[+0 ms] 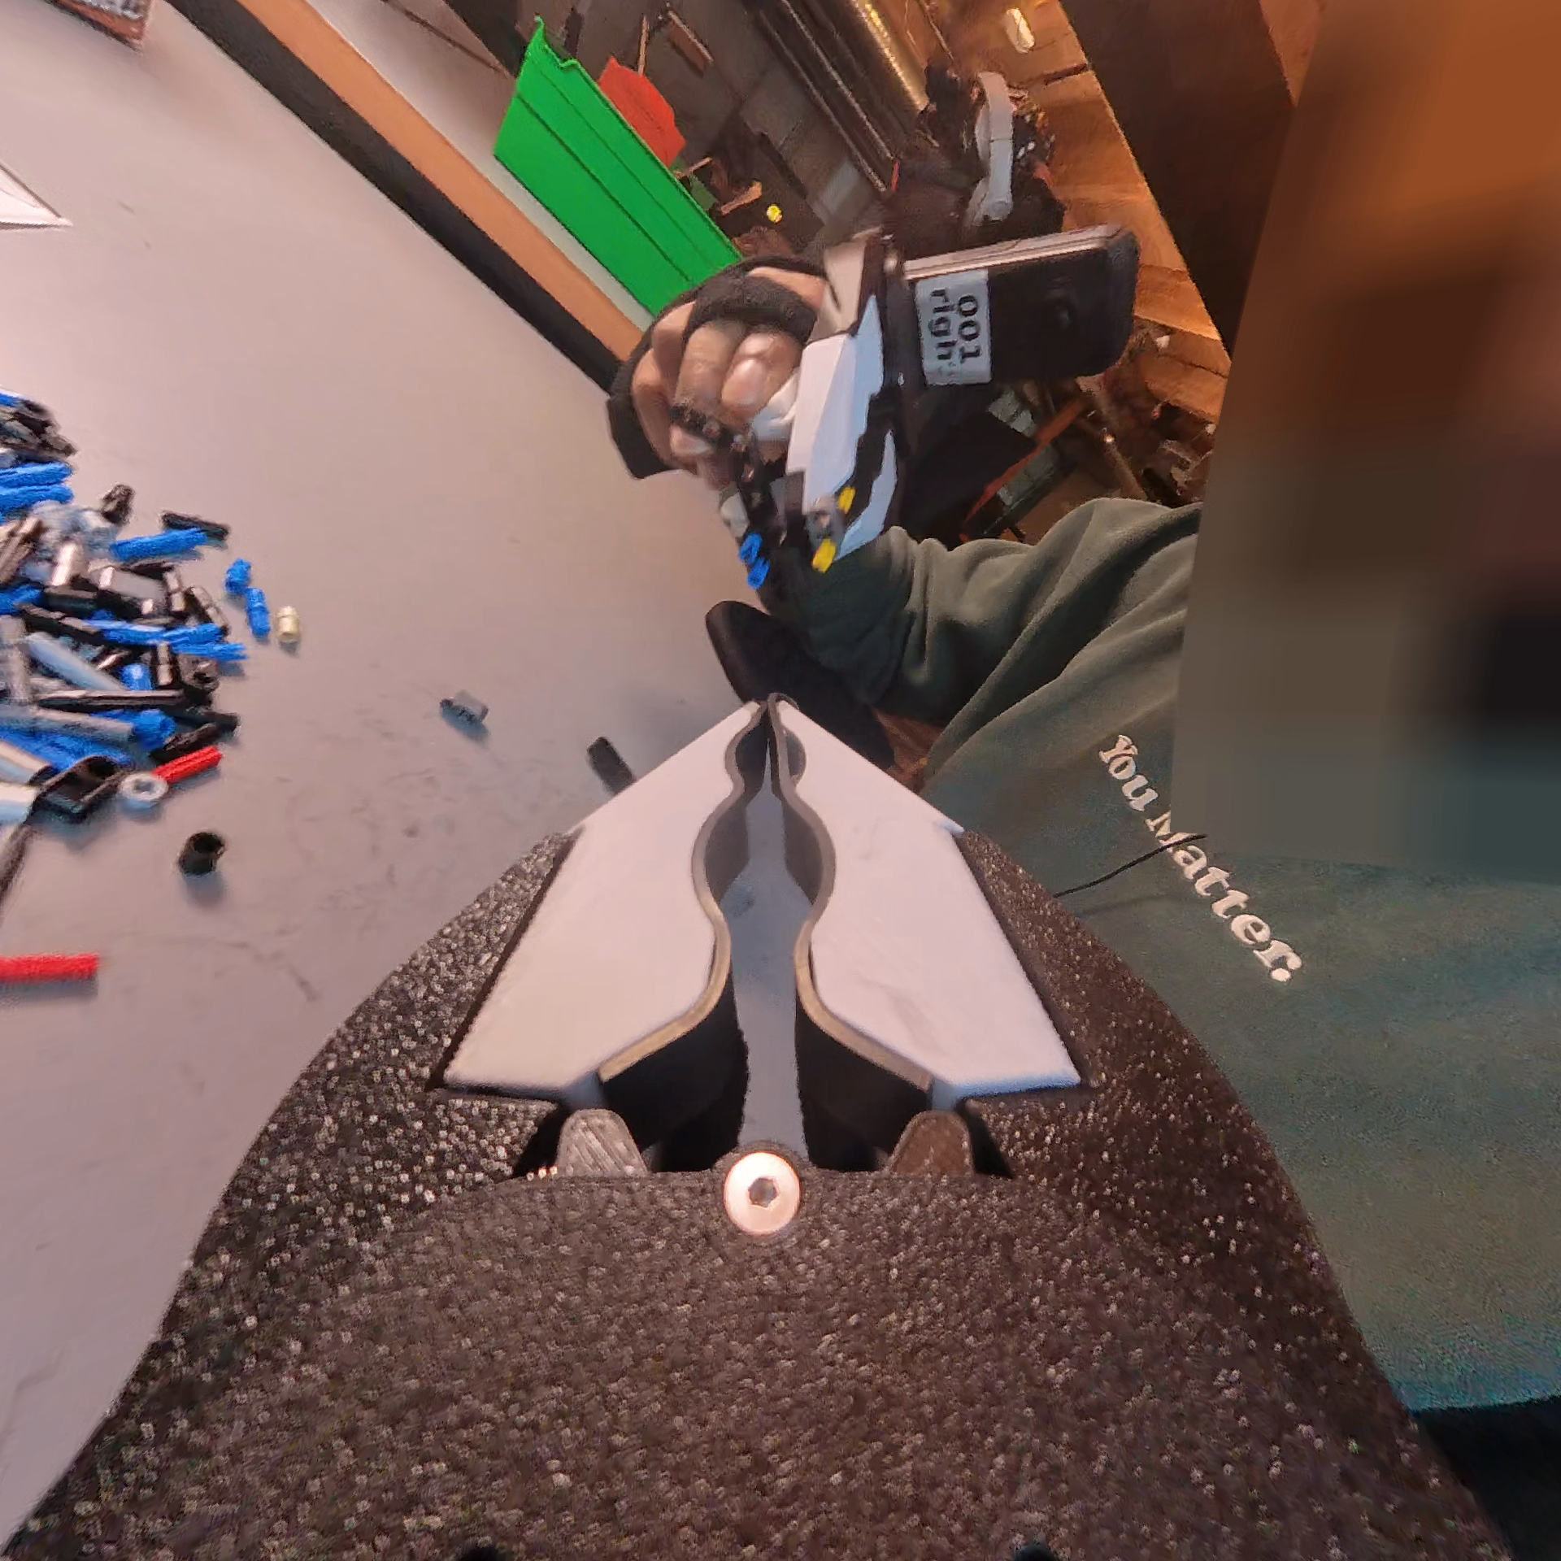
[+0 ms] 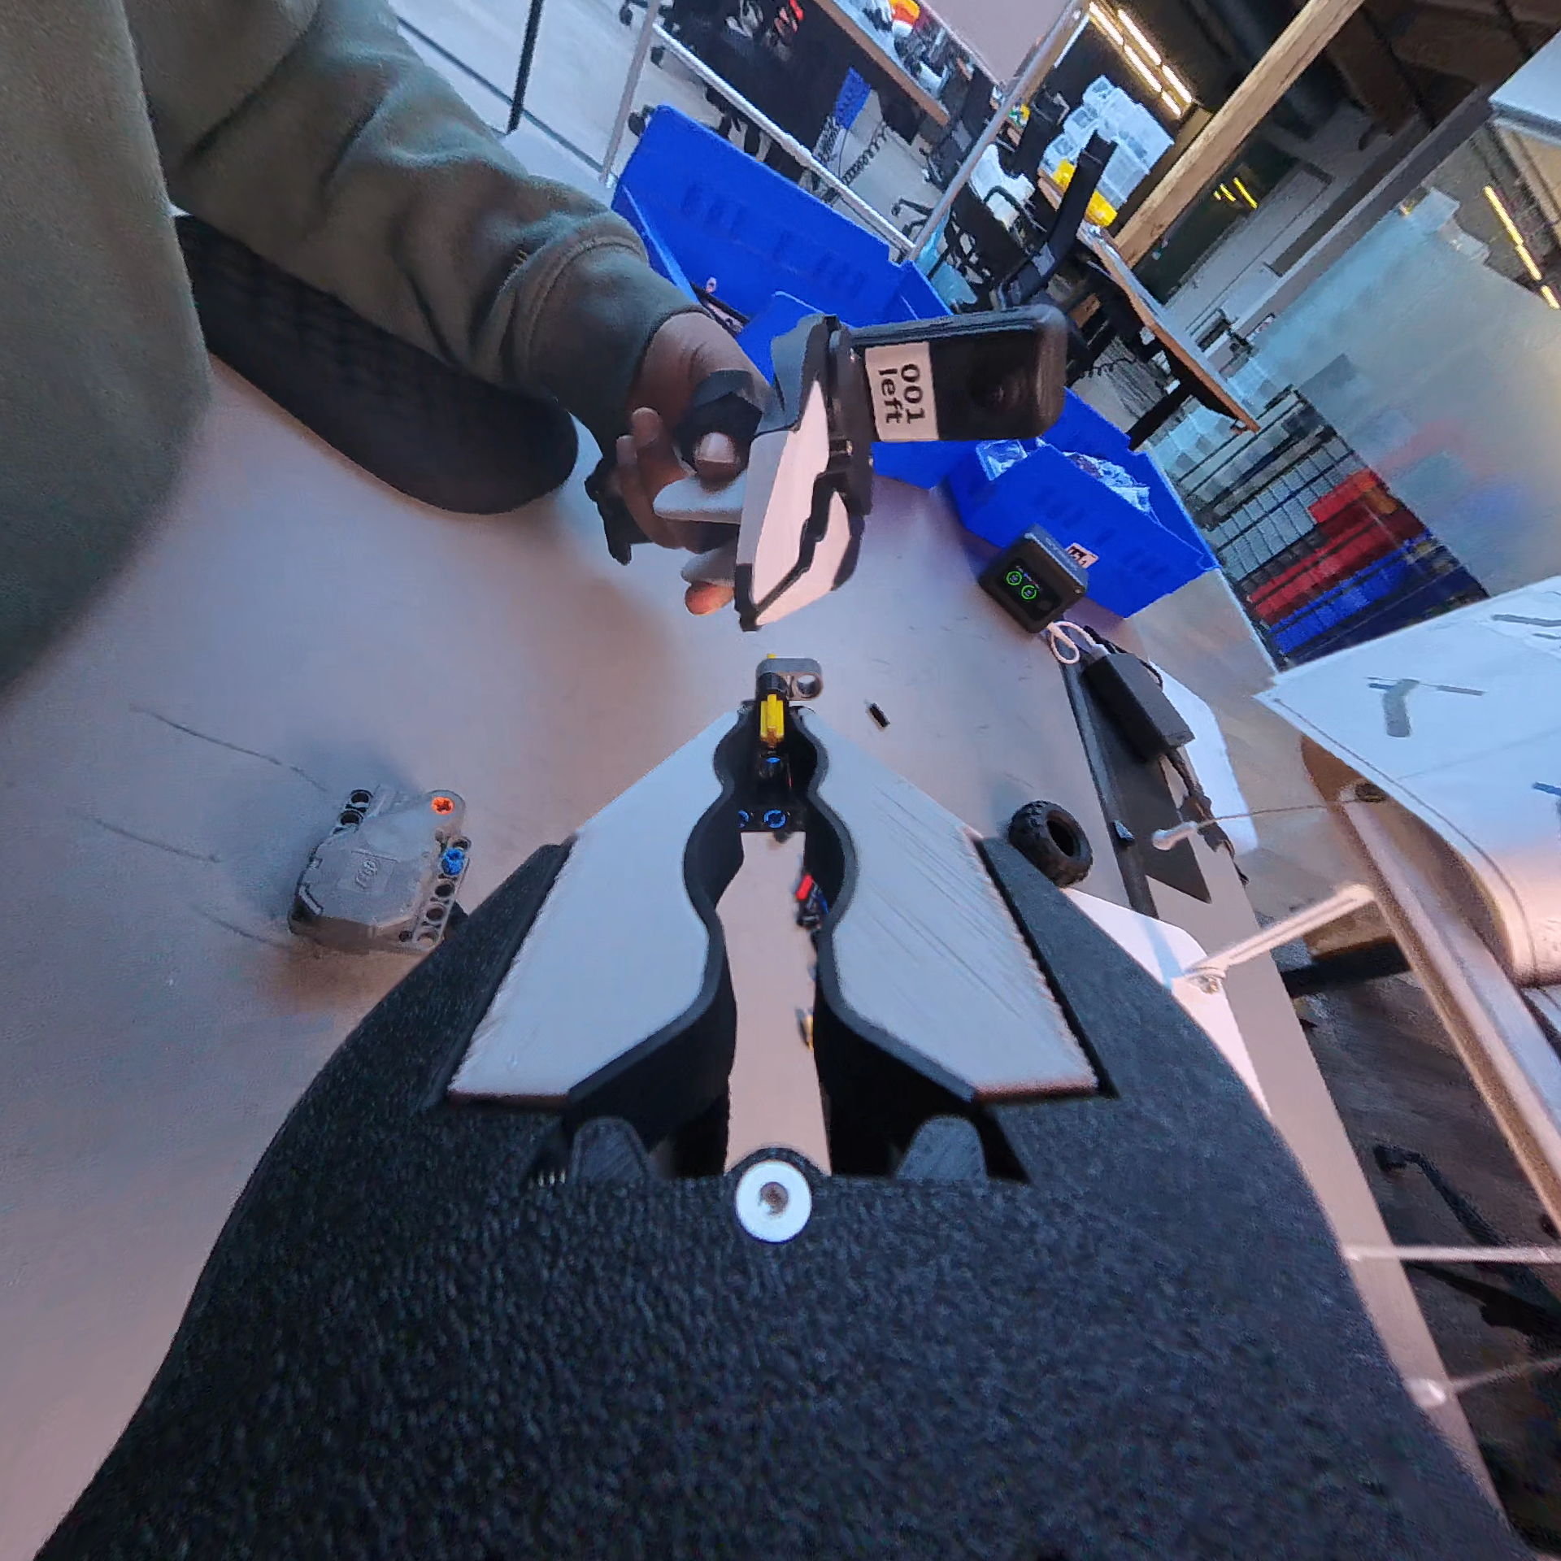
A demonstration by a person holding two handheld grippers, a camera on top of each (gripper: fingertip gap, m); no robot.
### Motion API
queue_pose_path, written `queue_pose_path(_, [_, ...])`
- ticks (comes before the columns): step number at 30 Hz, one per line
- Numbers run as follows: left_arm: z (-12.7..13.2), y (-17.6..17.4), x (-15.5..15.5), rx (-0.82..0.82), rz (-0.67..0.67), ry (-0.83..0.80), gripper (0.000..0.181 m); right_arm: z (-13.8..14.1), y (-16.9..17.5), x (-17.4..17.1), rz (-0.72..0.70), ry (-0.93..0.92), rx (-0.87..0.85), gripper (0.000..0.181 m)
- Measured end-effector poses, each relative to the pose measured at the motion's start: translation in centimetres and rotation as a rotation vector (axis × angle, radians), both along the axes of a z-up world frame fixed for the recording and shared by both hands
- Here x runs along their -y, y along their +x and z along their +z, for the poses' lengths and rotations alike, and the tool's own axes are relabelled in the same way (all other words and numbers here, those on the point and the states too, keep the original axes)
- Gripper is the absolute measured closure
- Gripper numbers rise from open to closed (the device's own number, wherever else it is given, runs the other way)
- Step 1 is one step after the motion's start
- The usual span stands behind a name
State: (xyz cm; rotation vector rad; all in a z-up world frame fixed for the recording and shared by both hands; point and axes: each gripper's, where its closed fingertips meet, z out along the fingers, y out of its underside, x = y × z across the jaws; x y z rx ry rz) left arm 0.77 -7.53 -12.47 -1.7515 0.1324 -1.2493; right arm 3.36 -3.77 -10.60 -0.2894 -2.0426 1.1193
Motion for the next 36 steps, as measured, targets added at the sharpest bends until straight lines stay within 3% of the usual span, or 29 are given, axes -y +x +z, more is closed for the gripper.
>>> queue_pose_path(2, [0.7, 1.0, -0.4, 0.039, -0.020, 0.018, 0.181, -0.8, -0.3, 0.5, 0.016, 0.009, 0.006, 0.176])
queue_pose_path(5, [1.3, 2.4, -0.5, 0.081, -0.048, 0.032, 0.161, -1.1, -0.3, 1.5, 0.047, 0.001, 0.003, 0.176])
queue_pose_path(8, [1.6, 3.4, -0.8, 0.091, -0.055, 0.036, 0.162, -1.2, -0.2, 2.4, 0.065, 0.016, -0.015, 0.175])
queue_pose_path(10, [1.5, 3.6, -1.0, 0.081, -0.051, 0.038, 0.173, -1.1, -0.2, 2.8, 0.068, 0.026, -0.032, 0.175])
queue_pose_path(16, [1.7, 3.3, -1.2, 0.049, -0.011, 0.033, 0.175, -1.0, -0.7, 2.4, 0.022, 0.068, -0.057, 0.175])
queue_pose_path(19, [1.3, 3.2, -1.2, -0.042, 0.000, 0.051, 0.176, -1.3, -0.7, 2.3, 0.029, 0.041, -0.019, 0.176])
queue_pose_path(27, [1.0, 3.6, -0.9, -0.042, -0.037, 0.057, 0.176, -1.4, 0.0, 2.2, 0.064, 0.002, 0.049, 0.176])
queue_pose_path(32, [1.0, -0.2, 0.1, 0.018, 0.056, 0.057, 0.176, 0.3, 0.4, -1.4, -0.013, -0.060, 0.031, 0.176])
queue_pose_path(36, [0.6, 0.2, -0.2, -0.056, 0.038, 0.054, 0.175, -0.3, 0.1, -1.4, -0.022, -0.059, 0.037, 0.176])
